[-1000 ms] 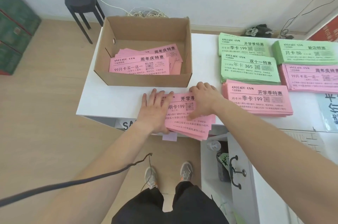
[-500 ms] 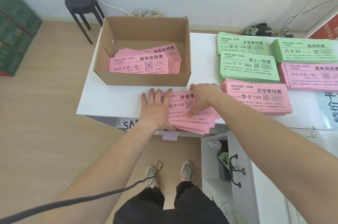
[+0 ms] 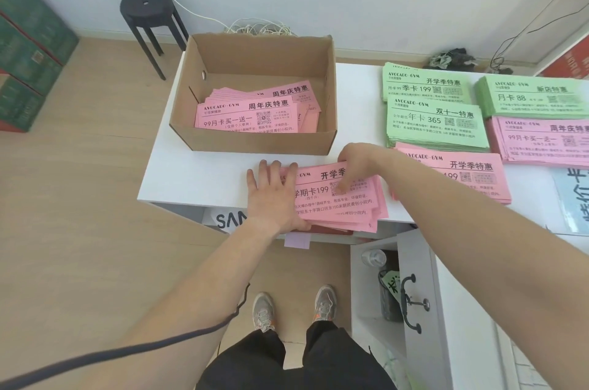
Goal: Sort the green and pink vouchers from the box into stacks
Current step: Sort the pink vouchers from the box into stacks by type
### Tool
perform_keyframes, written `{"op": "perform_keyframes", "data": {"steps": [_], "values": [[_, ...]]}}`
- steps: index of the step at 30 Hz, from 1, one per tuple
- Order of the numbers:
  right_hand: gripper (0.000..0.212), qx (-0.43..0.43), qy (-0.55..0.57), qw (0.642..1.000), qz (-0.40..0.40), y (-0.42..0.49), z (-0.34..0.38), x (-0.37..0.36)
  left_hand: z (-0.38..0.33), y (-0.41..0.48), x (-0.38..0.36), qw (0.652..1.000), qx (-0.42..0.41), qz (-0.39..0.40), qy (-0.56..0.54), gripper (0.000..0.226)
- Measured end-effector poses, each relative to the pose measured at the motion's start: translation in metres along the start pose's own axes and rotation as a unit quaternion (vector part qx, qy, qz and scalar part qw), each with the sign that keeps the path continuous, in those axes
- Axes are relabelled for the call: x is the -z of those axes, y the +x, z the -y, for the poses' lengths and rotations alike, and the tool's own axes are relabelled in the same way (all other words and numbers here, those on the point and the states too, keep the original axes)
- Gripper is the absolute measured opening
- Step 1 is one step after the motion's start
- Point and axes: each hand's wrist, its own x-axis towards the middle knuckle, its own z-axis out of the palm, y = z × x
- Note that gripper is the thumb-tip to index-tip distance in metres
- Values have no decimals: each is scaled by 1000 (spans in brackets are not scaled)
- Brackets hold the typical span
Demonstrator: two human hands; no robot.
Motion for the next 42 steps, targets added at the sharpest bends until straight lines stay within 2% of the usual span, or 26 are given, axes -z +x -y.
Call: {"op": "perform_keyframes", "data": {"steps": [11, 16, 20, 24, 27, 30, 32, 34, 40, 42], "values": [[40, -17, 18, 1000, 12, 2, 3, 4, 2, 1, -3, 999, 0, -4, -32, 133], [50, -27, 10, 999, 19, -3, 5, 5, 2, 0, -5, 999, -3, -8, -36, 134], [47, -10, 17, 999, 26, -7, 7, 4, 4, -2, -4, 999, -8, -10, -43, 133], [37, 25, 33, 999, -5, -16, 5, 0, 3, -4, -4, 999, -7, -21, -44, 134], [29, 44, 34, 998, -40, -25, 3, -6, 6, -6, -1, 1000, -18, 2, -7, 145], [28, 57, 34, 995, -76, -36, 4, -6, 16, -9, 12, 998, -45, 15, -33, 147], [27, 70, 28, 992, -103, -46, 6, -4, 25, -12, 29, 994, -60, -35, -80, 131], [26, 78, 4, 987, -141, -57, 11, 0, 38, -12, 50, 986, -62, -80, -136, 99], [22, 82, -22, 959, -269, -79, 28, 10, 64, -8, 96, 963, -74, -113, -235, 29], [21, 78, -21, 947, -310, -82, 32, 10, 67, -8, 103, 960, -73, -150, -226, 18]]}}
